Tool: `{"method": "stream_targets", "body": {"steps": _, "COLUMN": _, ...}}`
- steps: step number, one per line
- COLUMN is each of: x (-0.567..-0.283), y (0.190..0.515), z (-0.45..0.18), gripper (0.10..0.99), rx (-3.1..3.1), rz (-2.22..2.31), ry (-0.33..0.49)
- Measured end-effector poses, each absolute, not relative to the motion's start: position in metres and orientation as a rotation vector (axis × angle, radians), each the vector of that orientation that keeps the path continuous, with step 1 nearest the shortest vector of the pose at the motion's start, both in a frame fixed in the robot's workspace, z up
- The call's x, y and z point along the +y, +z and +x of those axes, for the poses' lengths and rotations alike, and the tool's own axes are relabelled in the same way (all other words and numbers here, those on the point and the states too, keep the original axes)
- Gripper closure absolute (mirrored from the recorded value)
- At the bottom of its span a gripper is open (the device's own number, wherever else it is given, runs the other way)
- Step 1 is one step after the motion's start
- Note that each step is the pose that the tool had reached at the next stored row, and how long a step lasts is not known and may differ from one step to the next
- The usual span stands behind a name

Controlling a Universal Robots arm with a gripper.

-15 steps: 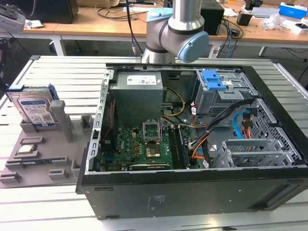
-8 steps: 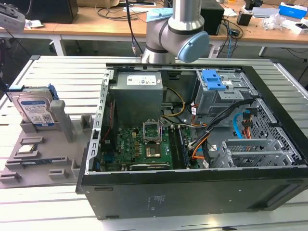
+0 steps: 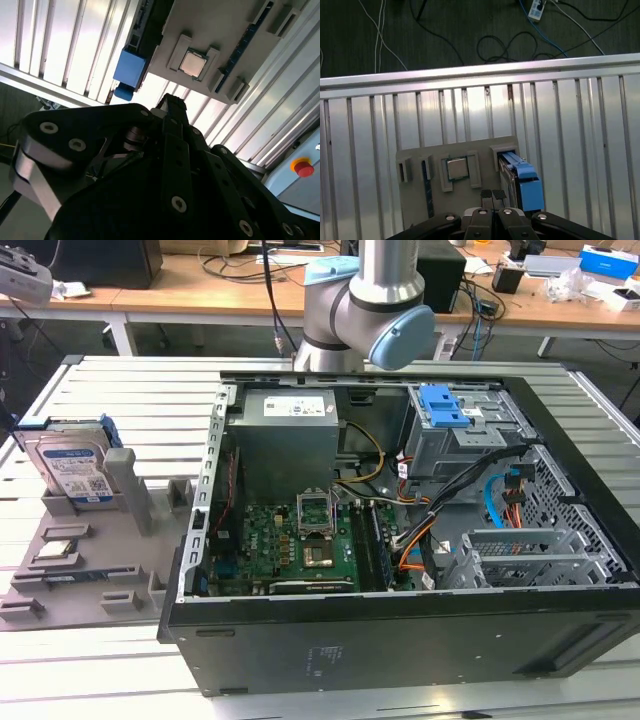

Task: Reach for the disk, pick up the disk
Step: 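Pick up the disk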

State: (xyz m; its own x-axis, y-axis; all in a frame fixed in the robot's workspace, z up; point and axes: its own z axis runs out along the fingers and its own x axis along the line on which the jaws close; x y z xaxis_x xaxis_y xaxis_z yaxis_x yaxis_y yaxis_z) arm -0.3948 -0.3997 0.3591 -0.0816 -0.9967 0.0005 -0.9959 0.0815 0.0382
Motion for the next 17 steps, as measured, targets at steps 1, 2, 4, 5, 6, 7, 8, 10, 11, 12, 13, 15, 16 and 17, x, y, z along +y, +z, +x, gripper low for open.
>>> {"method": "stream_targets", "body": {"steps": 1, "x": -0.3997, "y": 0.3592, "z": -0.3948, "gripper": 0.980, "rx": -2.291, "rz": 2.111, "ry": -0.043}}
{"method": "stream_targets", "body": {"steps": 2, "x": -0.3997, "y": 0.3591, "z": -0.3948, "gripper": 0.980, "rx": -2.291, "rz": 2.111, "ry": -0.043}}
{"method": "stream_targets", "body": {"steps": 4, "x": -0.3997, "y": 0.3591, "z": -0.3948, "gripper": 0.980, "rx": -2.291, "rz": 2.111, "ry": -0.043}}
{"method": "stream_targets", "body": {"steps": 5, "x": -0.3997, "y": 0.3592, "z": -0.3948, "gripper": 0.980, "rx": -2.291, "rz": 2.111, "ry": -0.043}}
{"method": "stream_targets", "body": {"steps": 6, "x": -0.3997, "y": 0.3591, "z": -0.3948, "gripper": 0.980, "rx": -2.291, "rz": 2.111, "ry": -0.043}}
{"method": "stream_targets", "body": {"steps": 7, "x": -0.3997, "y": 0.3591, "z": -0.3948, "gripper": 0.973, "rx": -2.291, "rz": 2.111, "ry": -0.043}}
{"method": "stream_targets", "body": {"steps": 8, "x": -0.3997, "y": 0.3591, "z": -0.3948, "gripper": 0.918, "rx": -2.291, "rz": 2.111, "ry": -0.043}}
{"method": "stream_targets", "body": {"steps": 10, "x": -0.3996, "y": 0.3591, "z": -0.3948, "gripper": 0.851, "rx": -2.290, "rz": 2.111, "ry": -0.043}}
{"method": "stream_targets", "body": {"steps": 11, "x": -0.3997, "y": 0.3591, "z": -0.3948, "gripper": 0.792, "rx": -2.290, "rz": 2.111, "ry": -0.043}}
{"method": "stream_targets", "body": {"steps": 12, "x": -0.3997, "y": 0.3591, "z": -0.3948, "gripper": 0.792, "rx": -2.290, "rz": 2.111, "ry": -0.043}}
{"method": "stream_targets", "body": {"steps": 13, "x": -0.3996, "y": 0.3591, "z": -0.3948, "gripper": 0.671, "rx": -2.290, "rz": 2.111, "ry": -0.043}}
{"method": "stream_targets", "body": {"steps": 15, "x": -0.3997, "y": 0.3591, "z": -0.3948, "gripper": 0.608, "rx": -2.290, "rz": 2.111, "ry": -0.043}}
{"method": "stream_targets", "body": {"steps": 16, "x": -0.3997, "y": 0.3591, "z": -0.3948, "gripper": 0.545, "rx": -2.290, "rz": 2.111, "ry": -0.043}}
{"method": "stream_targets", "body": {"steps": 17, "x": -0.3997, "y": 0.3591, "z": -0.3948, "gripper": 0.545, "rx": -2.290, "rz": 2.112, "ry": -0.043}}
